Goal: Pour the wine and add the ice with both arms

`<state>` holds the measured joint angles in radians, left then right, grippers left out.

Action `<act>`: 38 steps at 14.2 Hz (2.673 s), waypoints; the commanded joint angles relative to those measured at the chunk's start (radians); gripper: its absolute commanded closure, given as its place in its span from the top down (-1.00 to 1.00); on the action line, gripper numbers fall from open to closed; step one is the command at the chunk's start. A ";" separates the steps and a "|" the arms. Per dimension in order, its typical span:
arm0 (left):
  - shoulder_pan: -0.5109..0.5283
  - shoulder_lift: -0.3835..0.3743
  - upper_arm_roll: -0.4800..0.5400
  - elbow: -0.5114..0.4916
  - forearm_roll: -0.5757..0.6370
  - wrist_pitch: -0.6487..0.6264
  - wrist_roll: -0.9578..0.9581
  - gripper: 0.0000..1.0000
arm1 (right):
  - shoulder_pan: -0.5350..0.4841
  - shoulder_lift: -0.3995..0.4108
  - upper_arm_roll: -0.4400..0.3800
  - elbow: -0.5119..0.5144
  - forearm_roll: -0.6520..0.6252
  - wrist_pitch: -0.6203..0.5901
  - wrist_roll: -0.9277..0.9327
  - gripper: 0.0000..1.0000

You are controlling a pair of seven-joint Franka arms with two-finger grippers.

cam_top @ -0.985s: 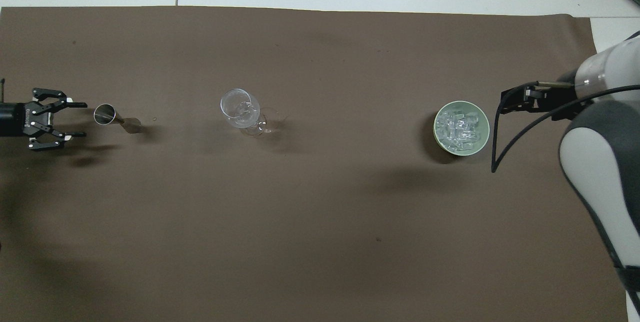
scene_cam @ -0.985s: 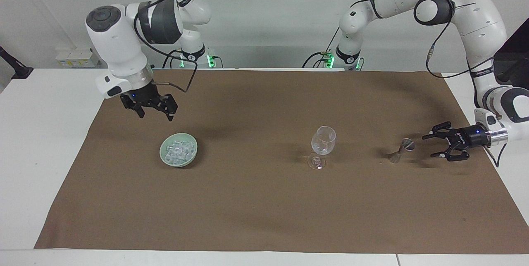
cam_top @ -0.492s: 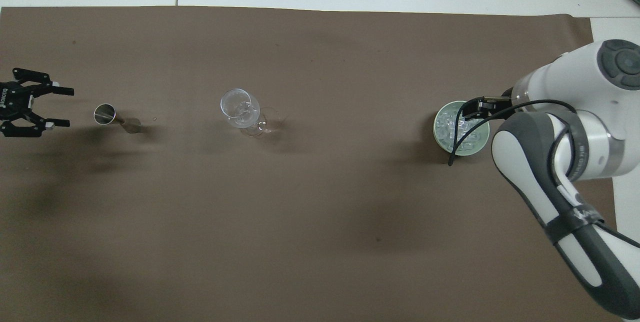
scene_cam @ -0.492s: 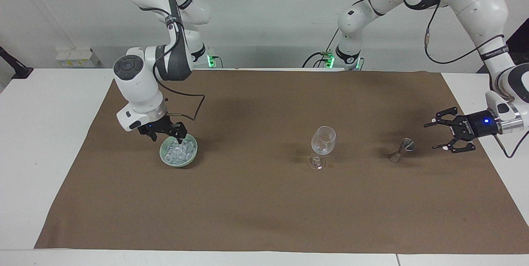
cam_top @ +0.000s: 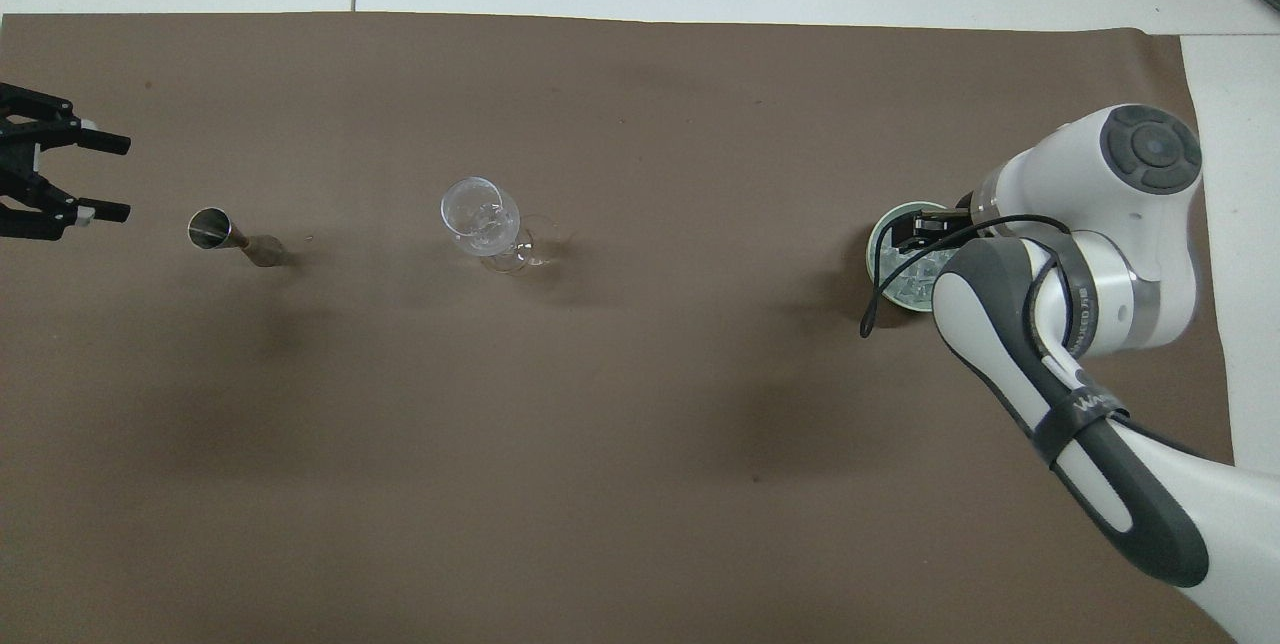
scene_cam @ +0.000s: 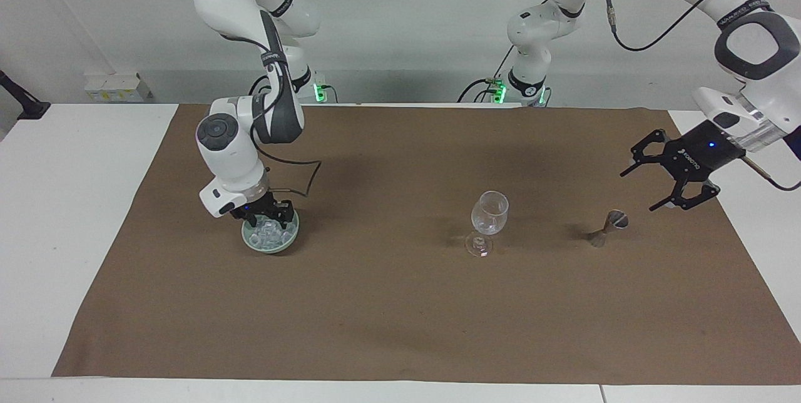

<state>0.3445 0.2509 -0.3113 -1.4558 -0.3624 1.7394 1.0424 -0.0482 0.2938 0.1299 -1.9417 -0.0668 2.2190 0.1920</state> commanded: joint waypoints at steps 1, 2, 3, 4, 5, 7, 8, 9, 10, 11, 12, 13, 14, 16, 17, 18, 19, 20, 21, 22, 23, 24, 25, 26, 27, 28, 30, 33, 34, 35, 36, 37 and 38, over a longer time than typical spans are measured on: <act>-0.041 -0.042 0.024 -0.067 0.116 0.058 -0.258 0.81 | 0.001 -0.025 0.000 -0.028 -0.033 0.014 0.001 -0.38; -0.054 -0.045 0.024 -0.067 0.141 0.072 -0.330 0.86 | 0.001 -0.025 0.000 -0.025 -0.050 0.014 0.006 -0.61; -0.055 -0.061 0.024 -0.071 0.148 0.072 -0.394 0.86 | -0.001 -0.025 0.000 -0.023 -0.053 0.016 0.009 -0.77; -0.055 -0.071 0.024 -0.072 0.166 0.066 -0.476 0.94 | -0.001 -0.027 0.002 -0.019 -0.054 0.013 0.023 -0.95; -0.055 -0.084 0.024 -0.072 0.199 0.057 -0.546 0.99 | -0.001 -0.030 0.002 -0.016 -0.054 0.008 0.036 -1.00; -0.055 -0.105 0.024 -0.072 0.215 0.008 -0.639 1.00 | 0.001 -0.045 0.004 -0.014 -0.053 0.002 0.044 -1.00; -0.056 -0.114 0.024 -0.072 0.236 -0.018 -0.695 1.00 | -0.001 -0.062 0.004 -0.014 -0.053 -0.001 0.043 -1.00; -0.065 -0.124 0.023 -0.060 0.265 -0.041 -0.752 1.00 | 0.001 -0.079 0.004 -0.013 -0.051 -0.010 0.041 -1.00; -0.084 -0.121 0.021 -0.042 0.319 -0.075 -0.780 1.00 | -0.001 -0.097 0.004 -0.008 -0.051 -0.028 0.040 -1.00; -0.113 -0.119 0.015 -0.006 0.388 -0.092 -0.794 1.00 | -0.001 -0.107 0.004 0.004 -0.044 -0.048 0.040 -1.00; -0.146 -0.124 0.018 0.000 0.422 -0.095 -0.823 1.00 | -0.001 -0.114 0.004 0.018 -0.039 -0.064 0.040 -1.00; -0.151 -0.125 0.018 0.003 0.427 -0.104 -0.856 1.00 | -0.001 -0.117 0.005 0.029 -0.038 -0.067 0.040 -1.00; -0.151 -0.125 0.018 0.006 0.427 -0.128 -0.883 1.00 | -0.001 -0.122 0.007 0.044 -0.036 -0.073 0.040 -1.00; -0.150 -0.127 0.020 0.008 0.419 -0.179 -0.920 1.00 | -0.001 -0.125 0.011 0.094 -0.034 -0.107 0.040 -1.00; -0.151 -0.130 0.020 0.008 0.424 -0.190 -0.926 1.00 | -0.001 -0.122 0.034 0.130 -0.033 -0.131 0.041 -1.00; -0.151 -0.133 0.015 0.012 0.425 -0.193 -0.930 1.00 | -0.001 -0.120 0.051 0.151 -0.024 -0.146 0.049 -1.00; -0.151 -0.133 0.012 0.021 0.425 -0.193 -0.930 1.00 | -0.001 -0.119 0.066 0.167 0.008 -0.148 0.075 -1.00; -0.145 -0.134 0.009 0.026 0.427 -0.198 -0.930 1.00 | -0.001 -0.114 0.085 0.179 0.034 -0.148 0.108 -1.00; -0.151 -0.148 0.008 0.026 0.425 -0.199 -0.930 1.00 | 0.004 -0.110 0.112 0.194 0.042 -0.145 0.154 -1.00; -0.151 -0.150 0.008 0.026 0.428 -0.199 -0.932 1.00 | 0.017 -0.105 0.138 0.196 0.045 -0.131 0.190 -1.00; -0.151 -0.151 0.008 0.026 0.422 -0.199 -0.930 1.00 | 0.040 -0.099 0.155 0.201 0.047 -0.124 0.239 -1.00; -0.154 -0.154 0.006 0.025 0.418 -0.199 -0.932 1.00 | 0.080 -0.090 0.172 0.234 0.064 -0.116 0.303 -1.00; -0.177 -0.156 0.021 0.023 0.418 -0.201 -0.933 1.00 | 0.115 -0.079 0.172 0.275 0.094 -0.111 0.369 -1.00; -0.212 -0.154 0.049 0.023 0.421 -0.199 -0.932 1.00 | 0.154 -0.055 0.172 0.312 0.114 -0.110 0.410 -1.00; -0.257 -0.154 0.101 0.025 0.415 -0.199 -0.927 1.00 | 0.186 -0.036 0.172 0.357 0.120 -0.110 0.441 -1.00; -0.312 -0.154 0.162 0.025 0.412 -0.190 -0.918 1.00 | 0.223 -0.012 0.172 0.401 0.127 -0.104 0.495 -1.00; -0.378 -0.147 0.234 0.026 0.408 -0.178 -0.918 1.00 | 0.292 0.027 0.174 0.478 0.131 -0.055 0.599 -1.00; -0.456 -0.154 0.309 0.025 0.408 -0.178 -0.920 1.00 | 0.341 0.073 0.195 0.559 0.149 0.011 0.700 -1.00; -0.501 -0.156 0.357 0.025 0.405 -0.178 -0.920 1.00 | 0.344 0.085 0.207 0.581 0.198 0.019 0.711 -1.00; -0.537 -0.156 0.406 0.025 0.393 -0.179 -0.920 1.00 | 0.347 0.106 0.214 0.608 0.226 0.043 0.716 -1.00; -0.545 -0.154 0.435 0.025 0.369 -0.178 -0.917 1.00 | 0.367 0.134 0.221 0.630 0.226 0.075 0.718 -1.00; -0.545 -0.156 0.442 0.023 0.347 -0.178 -0.914 1.00 | 0.382 0.154 0.223 0.648 0.226 0.091 0.718 -1.00; -0.545 -0.157 0.443 0.023 0.339 -0.178 -0.914 1.00 | 0.390 0.172 0.224 0.664 0.226 0.103 0.719 -1.00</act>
<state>-0.1796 0.1057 0.0998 -1.4314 0.0040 1.5595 0.1261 0.3275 0.3961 0.3409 -1.3545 0.1414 2.2967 0.8951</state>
